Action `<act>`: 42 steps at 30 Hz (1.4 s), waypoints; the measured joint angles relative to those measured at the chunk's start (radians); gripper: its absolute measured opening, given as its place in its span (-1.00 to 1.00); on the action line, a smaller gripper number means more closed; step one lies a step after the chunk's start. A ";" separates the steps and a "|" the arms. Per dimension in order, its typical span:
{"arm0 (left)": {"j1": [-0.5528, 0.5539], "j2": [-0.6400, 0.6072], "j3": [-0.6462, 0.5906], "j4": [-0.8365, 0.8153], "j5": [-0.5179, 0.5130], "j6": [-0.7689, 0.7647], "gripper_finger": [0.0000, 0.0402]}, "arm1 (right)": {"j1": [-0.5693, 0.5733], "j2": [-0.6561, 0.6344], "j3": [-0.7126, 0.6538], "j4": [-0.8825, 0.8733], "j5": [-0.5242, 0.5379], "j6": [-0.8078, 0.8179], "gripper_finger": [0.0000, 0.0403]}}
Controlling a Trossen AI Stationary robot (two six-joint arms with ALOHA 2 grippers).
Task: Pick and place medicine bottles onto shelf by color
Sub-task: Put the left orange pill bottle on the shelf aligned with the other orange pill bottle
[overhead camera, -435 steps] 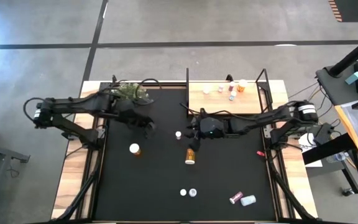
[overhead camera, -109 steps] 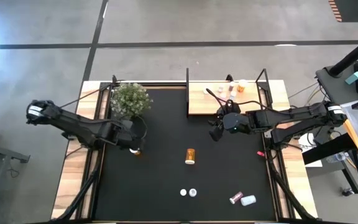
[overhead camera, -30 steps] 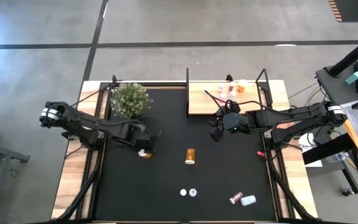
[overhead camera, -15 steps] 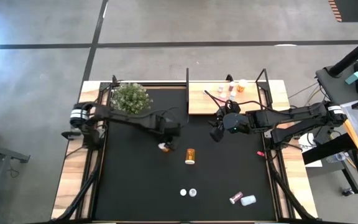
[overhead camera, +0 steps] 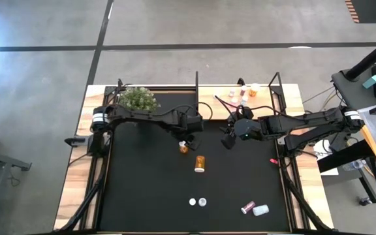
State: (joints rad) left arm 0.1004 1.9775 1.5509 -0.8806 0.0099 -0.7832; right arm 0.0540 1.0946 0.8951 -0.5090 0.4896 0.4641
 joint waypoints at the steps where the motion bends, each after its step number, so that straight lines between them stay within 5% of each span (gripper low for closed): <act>1: 0.001 0.007 0.012 0.000 0.000 0.011 -0.08 | 0.000 0.000 0.000 -0.003 0.000 0.002 0.08; 21: 0.017 0.007 0.090 0.020 0.006 0.115 -0.08 | 0.000 0.000 0.000 -0.012 0.000 0.062 0.08; 42: 0.018 0.023 0.067 0.068 -0.127 0.121 -0.08 | 0.000 0.000 0.000 -0.011 0.003 0.059 0.08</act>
State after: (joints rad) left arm 0.1184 2.0003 1.6179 -0.8127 -0.1168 -0.6621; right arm 0.0540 1.0950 0.8951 -0.5198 0.4927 0.5231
